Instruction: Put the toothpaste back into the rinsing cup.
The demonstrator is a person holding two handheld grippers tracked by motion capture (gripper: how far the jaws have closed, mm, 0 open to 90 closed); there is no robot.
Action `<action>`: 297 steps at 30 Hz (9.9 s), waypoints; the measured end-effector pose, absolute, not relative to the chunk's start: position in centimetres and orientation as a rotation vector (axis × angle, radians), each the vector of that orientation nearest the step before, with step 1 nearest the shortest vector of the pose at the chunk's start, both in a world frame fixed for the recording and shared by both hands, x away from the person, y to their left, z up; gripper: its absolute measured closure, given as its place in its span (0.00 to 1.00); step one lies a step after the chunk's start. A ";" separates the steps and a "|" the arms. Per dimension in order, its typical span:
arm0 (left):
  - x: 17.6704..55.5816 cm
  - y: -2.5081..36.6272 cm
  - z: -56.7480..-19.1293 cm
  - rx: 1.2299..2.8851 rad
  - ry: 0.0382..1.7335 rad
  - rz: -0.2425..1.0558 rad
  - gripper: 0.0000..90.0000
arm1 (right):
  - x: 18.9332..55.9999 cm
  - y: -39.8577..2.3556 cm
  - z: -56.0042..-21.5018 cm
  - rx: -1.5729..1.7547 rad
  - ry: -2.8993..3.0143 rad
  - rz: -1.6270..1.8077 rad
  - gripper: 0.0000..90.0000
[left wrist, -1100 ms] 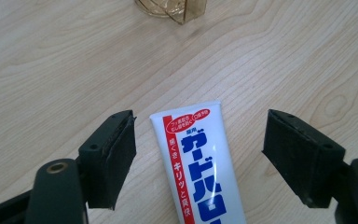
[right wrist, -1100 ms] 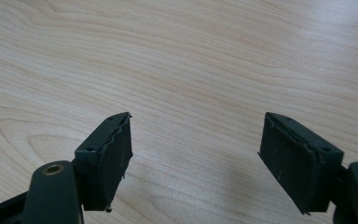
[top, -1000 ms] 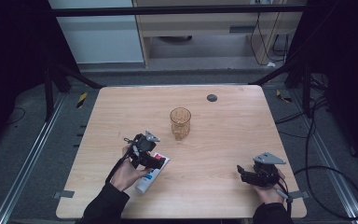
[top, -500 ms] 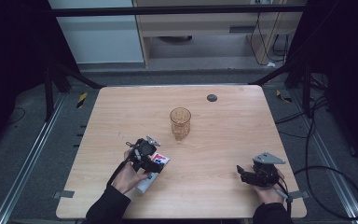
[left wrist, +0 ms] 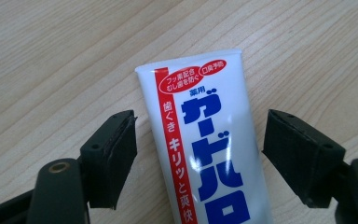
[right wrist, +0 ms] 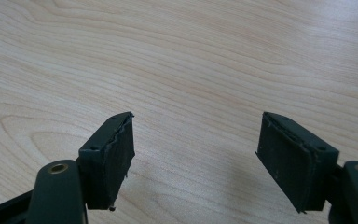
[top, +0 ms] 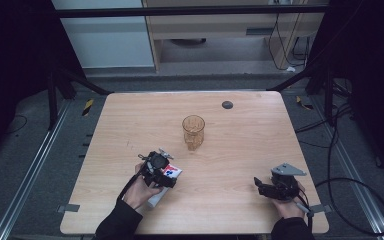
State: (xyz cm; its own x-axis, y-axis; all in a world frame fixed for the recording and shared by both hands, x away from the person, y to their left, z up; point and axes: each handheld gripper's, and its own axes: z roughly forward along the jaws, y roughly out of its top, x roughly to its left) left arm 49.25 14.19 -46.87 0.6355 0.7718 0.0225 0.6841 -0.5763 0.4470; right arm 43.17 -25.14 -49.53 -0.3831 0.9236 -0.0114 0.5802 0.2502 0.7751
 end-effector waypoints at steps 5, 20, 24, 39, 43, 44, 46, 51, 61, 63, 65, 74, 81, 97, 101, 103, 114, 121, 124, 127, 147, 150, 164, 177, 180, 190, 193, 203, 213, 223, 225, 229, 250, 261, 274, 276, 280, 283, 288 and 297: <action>49.3 14.3 -47.4 2.459 1.175 0.283 0.29 | 43.2 -25.1 -49.6 1.366 2.060 0.968 0.30; 49.2 14.3 -47.5 2.456 1.196 0.260 0.38 | 43.2 -25.2 -49.5 1.362 2.057 0.965 0.30; 48.9 14.1 -47.4 2.467 1.192 0.265 0.42 | 43.2 -25.2 -49.5 1.361 2.056 0.965 0.30; 48.9 14.2 -47.0 2.467 1.183 0.230 0.55 | 43.2 -25.3 -49.5 1.365 2.059 0.961 0.30; 48.7 14.4 -46.6 2.454 1.187 0.219 0.62 | 43.2 -25.3 -49.5 1.363 2.060 0.960 0.30; 48.7 14.6 -46.3 2.448 1.186 0.217 0.64 | 43.2 -25.3 -49.5 1.365 2.060 0.963 0.30; 48.5 14.8 -46.1 2.430 1.190 0.216 0.69 | 43.2 -25.3 -49.5 1.373 2.058 0.966 0.30; 48.3 15.2 -45.8 2.409 1.193 0.217 0.75 | 43.2 -25.3 -49.5 1.374 2.060 0.963 0.30; 47.0 16.7 -42.9 2.265 1.161 0.313 0.77 | 43.2 -25.4 -49.5 1.374 2.059 0.962 0.30; 46.9 16.9 -42.5 2.239 1.155 0.323 0.77 | 43.2 -25.4 -49.5 1.374 2.059 0.961 0.30; 46.8 17.3 -41.6 2.190 1.146 0.347 0.77 | 43.2 -25.4 -49.5 1.374 2.055 0.963 0.30; 46.7 17.8 -39.5 2.093 1.119 0.483 0.78 | 43.2 -25.4 -49.5 1.381 2.050 0.963 0.30; 46.7 17.7 -37.9 1.977 1.090 0.615 0.78 | 43.1 -25.4 -49.5 1.386 2.044 0.964 0.30; 49.6 17.7 -35.6 1.728 1.130 0.645 0.78 | 43.2 -25.4 -49.5 1.381 2.040 0.974 0.30; 50.0 17.5 -35.3 1.699 1.126 0.673 0.78 | 43.2 -25.4 -49.5 1.373 2.039 0.972 0.30; 50.5 17.2 -35.0 1.641 1.130 0.669 0.78 | 43.3 -25.4 -49.5 1.372 2.041 0.968 0.30; 53.0 15.3 -34.3 1.541 1.106 0.667 0.78 | 43.3 -25.5 -49.5 1.377 2.035 0.985 0.30; 54.1 14.4 -34.0 1.519 1.098 0.689 0.78 | 43.3 -25.5 -49.5 1.383 2.029 0.991 0.30; 54.6 13.9 -33.7 1.502 1.090 0.702 0.78 | 43.3 -25.5 -49.5 1.379 2.028 0.993 0.30; 55.1 13.4 -33.5 1.488 1.074 0.723 0.78 | 43.3 -25.5 -49.5 1.380 2.028 0.996 0.30; 57.6 10.7 -33.5 1.477 1.056 0.722 0.78 | 43.3 -25.5 -49.5 1.373 2.022 1.013 0.30; 57.9 10.1 -33.7 1.483 1.045 0.723 0.78 | 43.3 -25.6 -49.5 1.370 2.024 1.013 0.30; 59.4 8.4 -34.8 1.507 1.042 0.705 0.78 | 43.3 -25.5 -49.5 1.361 2.026 1.017 0.30; 60.2 7.5 -36.3 1.540 1.041 0.702 0.78 | 43.3 -25.4 -49.5 1.362 2.027 1.020 0.30; 60.3 7.4 -36.8 1.554 1.045 0.712 0.78 | 43.3 -25.5 -49.5 1.362 2.028 1.018 0.30; 60.3 7.4 -38.2 1.561 1.052 0.715 0.78 | 43.3 -25.5 -49.6 1.355 2.029 1.010 0.30; 60.3 7.3 -39.0 1.572 1.057 0.707 0.78 | 43.3 -25.4 -49.6 1.352 2.029 1.010 0.30; 60.2 7.5 -41.0 1.596 1.071 0.692 0.78 | 43.3 -25.4 -49.6 1.362 2.031 1.013 0.30; 59.8 7.6 -42.5 1.608 1.079 0.667 0.78 | 43.4 -25.4 -49.6 1.352 2.033 1.005 0.30; 59.6 7.7 -43.6 1.634 1.081 0.653 0.77 | 43.4 -25.3 -49.6 1.351 2.034 1.005 0.30; 59.5 7.7 -43.9 1.646 1.079 0.651 0.77 | 43.4 -25.3 -49.6 1.350 2.035 1.004 0.30; 59.3 7.6 -44.2 1.663 1.084 0.645 0.76 | 43.4 -25.3 -49.6 1.349 2.035 1.002 0.30; 58.5 8.2 -44.3 1.680 1.078 0.633 0.64 | 43.4 -25.2 -49.7 1.349 2.039 0.992 0.30; 56.3 10.0 -42.4 1.691 1.036 0.644 0.49 | 43.5 -25.2 -49.7 1.357 2.027 0.977 0.28; 53.5 13.7 -40.7 1.844 1.028 0.715 0.38 | 43.3 -25.2 -49.7 1.348 2.024 0.974 0.27; 52.9 14.8 -40.5 1.857 1.030 0.731 0.34 | 43.3 -25.2 -49.6 1.342 2.021 0.972 0.26; 51.7 16.6 -40.3 1.843 1.034 0.730 0.31 | 43.1 -25.4 -49.7 1.348 2.014 0.971 0.26; 51.2 17.5 -40.4 1.844 1.045 0.721 0.30 | 43.1 -25.4 -49.6 1.356 2.010 0.976 0.26; 50.1 19.5 -41.0 1.853 1.064 0.714 0.27 | 43.0 -25.4 -49.6 1.339 2.015 0.976 0.25; 47.7 23.5 -43.4 1.892 1.126 0.744 0.23 | 42.9 -25.6 -49.7 1.344 2.004 0.978 0.25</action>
State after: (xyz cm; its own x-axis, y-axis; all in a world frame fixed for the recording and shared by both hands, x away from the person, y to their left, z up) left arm 47.75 23.49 -43.39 0.4322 0.8977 0.0853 0.4305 -0.2885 0.8552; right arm 42.85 -25.62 -49.66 -0.3635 0.9310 -0.0342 0.5457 0.2425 0.8021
